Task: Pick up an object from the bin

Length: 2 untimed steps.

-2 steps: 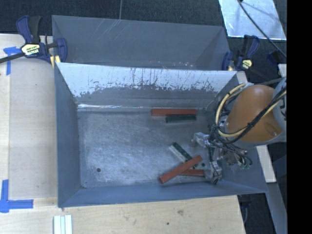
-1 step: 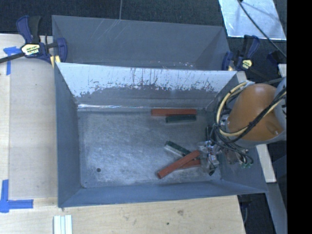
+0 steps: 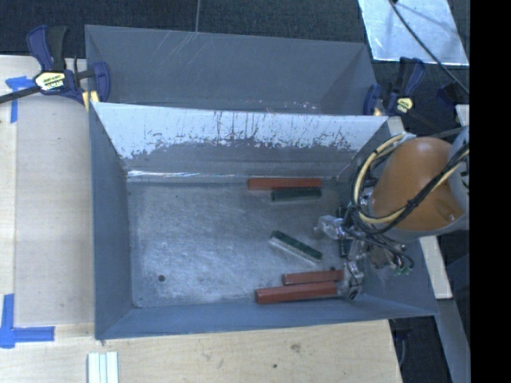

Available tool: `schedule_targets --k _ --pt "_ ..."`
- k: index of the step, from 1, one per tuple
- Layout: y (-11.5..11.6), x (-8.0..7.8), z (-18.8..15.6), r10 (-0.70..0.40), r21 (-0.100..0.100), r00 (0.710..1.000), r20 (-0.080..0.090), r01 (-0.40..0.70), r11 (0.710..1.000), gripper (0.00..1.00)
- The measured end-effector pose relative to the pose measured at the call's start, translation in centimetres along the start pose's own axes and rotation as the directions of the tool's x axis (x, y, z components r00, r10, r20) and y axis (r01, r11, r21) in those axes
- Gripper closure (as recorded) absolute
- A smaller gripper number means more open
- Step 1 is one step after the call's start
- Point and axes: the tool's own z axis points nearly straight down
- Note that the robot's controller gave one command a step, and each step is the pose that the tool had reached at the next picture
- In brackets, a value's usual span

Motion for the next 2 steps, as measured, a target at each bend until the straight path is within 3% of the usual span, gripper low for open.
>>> schedule_targets --k 1,2 --pt "0.1 -0.1 -0.1 -0.001 -0.001 1.0 0.002 0.001 1.0 1.0" --pt "0.1 -2.0 -15.6 -0.01 0.004 1.0 0.01 0.01 1.0 1.0"
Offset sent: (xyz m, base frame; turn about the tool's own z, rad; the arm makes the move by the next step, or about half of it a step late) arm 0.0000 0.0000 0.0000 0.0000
